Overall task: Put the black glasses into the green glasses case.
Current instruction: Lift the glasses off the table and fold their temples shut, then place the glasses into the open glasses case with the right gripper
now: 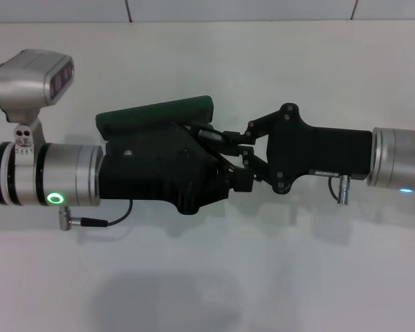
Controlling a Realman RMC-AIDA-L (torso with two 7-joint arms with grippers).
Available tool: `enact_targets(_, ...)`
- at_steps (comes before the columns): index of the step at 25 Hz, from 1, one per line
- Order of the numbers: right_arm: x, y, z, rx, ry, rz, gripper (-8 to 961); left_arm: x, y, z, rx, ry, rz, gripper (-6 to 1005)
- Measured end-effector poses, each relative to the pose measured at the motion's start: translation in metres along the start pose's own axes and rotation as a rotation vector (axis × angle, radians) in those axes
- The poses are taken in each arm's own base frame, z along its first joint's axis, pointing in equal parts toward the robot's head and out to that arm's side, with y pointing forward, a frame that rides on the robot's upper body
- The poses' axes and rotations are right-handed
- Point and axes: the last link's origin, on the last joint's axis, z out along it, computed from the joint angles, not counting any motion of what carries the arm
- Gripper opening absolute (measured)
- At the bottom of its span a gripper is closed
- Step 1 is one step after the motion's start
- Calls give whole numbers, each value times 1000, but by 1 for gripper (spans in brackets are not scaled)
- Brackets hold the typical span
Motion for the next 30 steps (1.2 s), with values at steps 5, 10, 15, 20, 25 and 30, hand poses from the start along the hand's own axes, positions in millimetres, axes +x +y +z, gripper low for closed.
enact_targets(5, 0, 1, 0, 1, 0, 2, 58, 0, 0, 0, 1, 0, 0, 14)
enact_targets(10, 1, 1, -1, 4, 1, 6, 59, 0, 0, -1, 1, -1, 0, 15)
enact_targets(15, 3, -3, -2, 25, 17, 6, 60, -4, 0, -10, 19, -24, 9, 16)
enact_targets(20, 5, -16, 5, 57, 62, -20, 58, -16, 1, -34, 82, -65, 21, 17)
enact_targets(25, 2, -29, 32, 23, 129, -70, 60, -27, 4, -60, 159, -61, 48, 17)
enact_targets(30, -3, -40, 60, -3, 212, -159, 59, -37, 8, -70, 189, -55, 50, 18)
